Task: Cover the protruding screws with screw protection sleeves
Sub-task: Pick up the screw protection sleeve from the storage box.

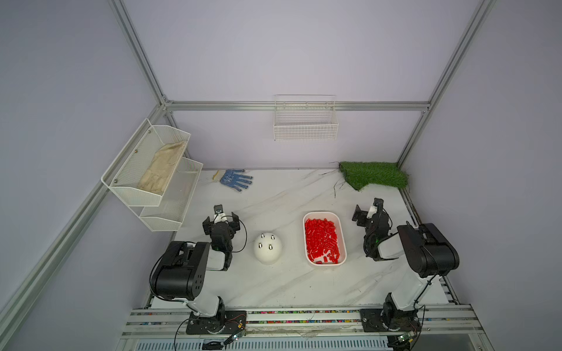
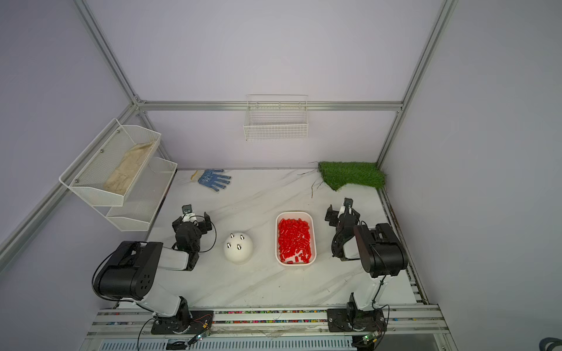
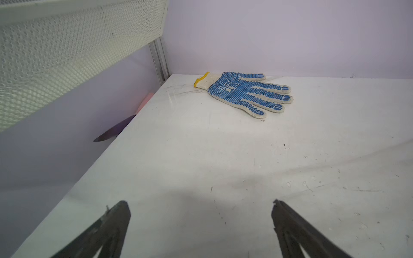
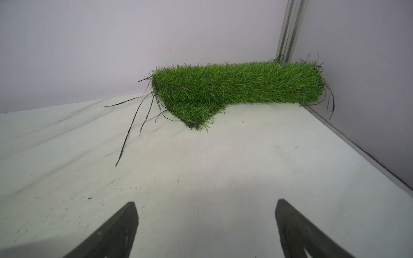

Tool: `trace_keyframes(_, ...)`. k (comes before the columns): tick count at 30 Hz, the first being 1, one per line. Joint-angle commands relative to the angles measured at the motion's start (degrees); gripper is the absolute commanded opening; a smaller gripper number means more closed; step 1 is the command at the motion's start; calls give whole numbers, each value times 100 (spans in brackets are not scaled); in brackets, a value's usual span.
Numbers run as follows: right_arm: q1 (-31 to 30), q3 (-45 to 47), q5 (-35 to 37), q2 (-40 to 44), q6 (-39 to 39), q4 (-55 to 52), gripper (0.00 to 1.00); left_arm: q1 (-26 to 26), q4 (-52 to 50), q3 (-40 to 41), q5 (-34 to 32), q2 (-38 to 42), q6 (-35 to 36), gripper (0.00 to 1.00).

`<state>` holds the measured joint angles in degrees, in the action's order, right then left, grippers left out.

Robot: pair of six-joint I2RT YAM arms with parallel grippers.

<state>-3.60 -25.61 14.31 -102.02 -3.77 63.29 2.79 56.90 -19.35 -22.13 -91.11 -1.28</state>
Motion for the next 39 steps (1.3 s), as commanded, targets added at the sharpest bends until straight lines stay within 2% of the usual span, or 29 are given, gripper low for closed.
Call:
trace_keyframes(1,-22,-69,38,-29,66,157,97,20,66,-138,-17,32,22,100)
trace_keyframes(29,-27,-29,42,-3,99,260,97,20,51,-125,-75,149,49,100)
trace_keyframes(31,-25,-233,-20,338,143,-375,97,22,-483,-260,-307,486,-48,100)
trace_keyframes(33,-27,-864,364,802,21,-2022,97,20,-1353,-573,-870,900,-291,100)
trace_keyframes(34,-27,-1318,688,944,-418,-2995,97,20,-2026,-801,-1218,1197,-505,100)
trace_keyframes(36,-26,-2073,1583,954,-1307,-4654,97,24,-3478,-1308,-1929,1543,-1326,100)
trace_keyframes(37,-10,-2393,1659,907,-1646,-5346,97,18,-4382,-1589,-2354,1684,-2038,100)
trace_keyframes(38,-7,-2502,1475,913,-1634,-5612,97,7,-5177,-1811,-2717,1775,-2726,100)
trace_keyframes(39,-9,-2520,1148,994,-1604,-5699,97,-23,-5724,-1965,-2785,1835,-3160,100)
